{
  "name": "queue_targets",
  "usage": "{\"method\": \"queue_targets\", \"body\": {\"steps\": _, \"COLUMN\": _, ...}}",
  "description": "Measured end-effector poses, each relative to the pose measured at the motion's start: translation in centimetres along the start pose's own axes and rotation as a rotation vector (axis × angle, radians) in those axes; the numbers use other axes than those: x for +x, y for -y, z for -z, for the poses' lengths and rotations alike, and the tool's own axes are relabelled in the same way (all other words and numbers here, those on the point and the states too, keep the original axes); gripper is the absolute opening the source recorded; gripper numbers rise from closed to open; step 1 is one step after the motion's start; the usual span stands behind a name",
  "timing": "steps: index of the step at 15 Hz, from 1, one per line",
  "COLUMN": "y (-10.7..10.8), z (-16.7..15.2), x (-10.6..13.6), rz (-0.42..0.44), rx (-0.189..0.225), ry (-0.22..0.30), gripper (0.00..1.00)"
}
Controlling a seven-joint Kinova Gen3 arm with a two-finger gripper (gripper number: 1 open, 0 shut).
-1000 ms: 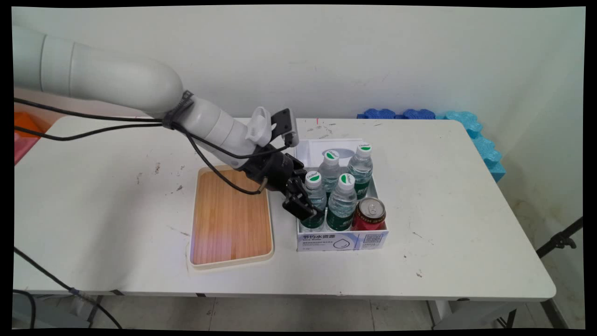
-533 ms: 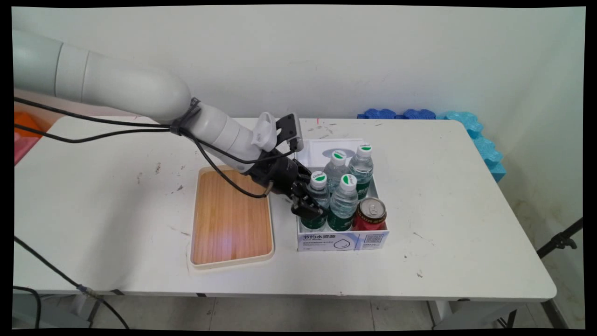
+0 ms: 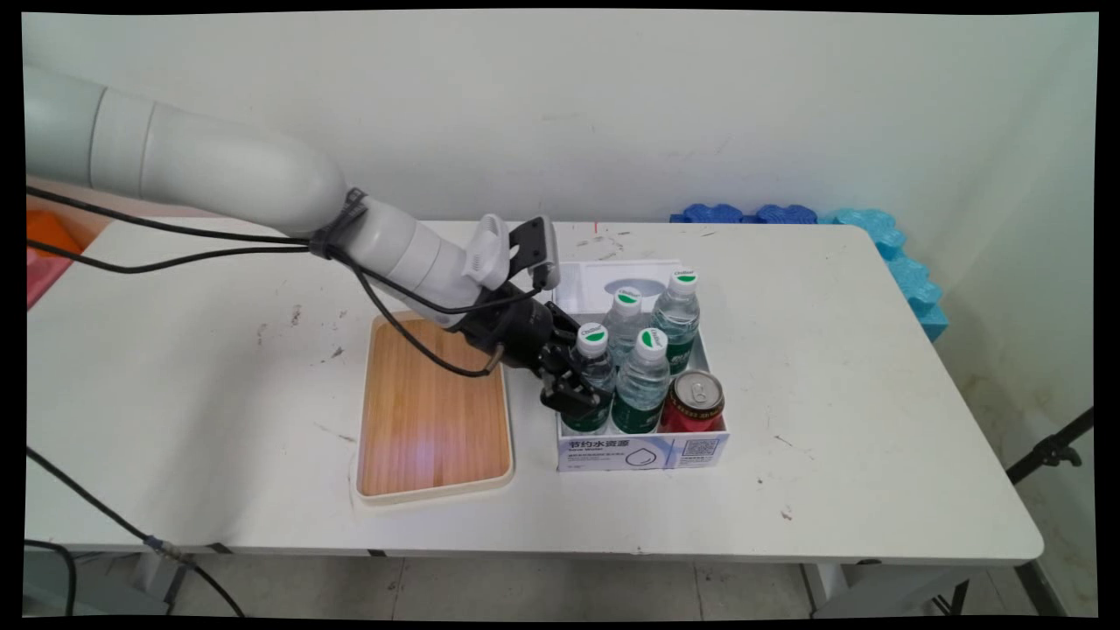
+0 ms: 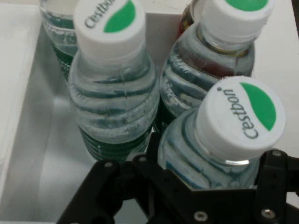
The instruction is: Place the picked object on the tray
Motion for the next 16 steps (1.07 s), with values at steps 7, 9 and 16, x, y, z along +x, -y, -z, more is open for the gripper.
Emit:
{"method": "queue_targets", "body": {"steps": 7, "y": -0.8, "z": 3.9, "x": 0.9, "rz": -0.001, "rx": 0.001, "ry": -0.035, "gripper": 0.00}}
{"method": "queue_targets", "body": {"steps": 9, "y": -1.1, "z": 5.4, "x": 1.4, "rz": -0.002, "rx": -0.002, "ry": -0.047, "gripper": 0.00}}
{"method": "queue_targets", "body": {"steps": 16, "y": -1.2, "z": 11.8, "x": 2.2, "rz": -0.003, "rx": 0.002, "ry": -0.090, "gripper": 0.00}}
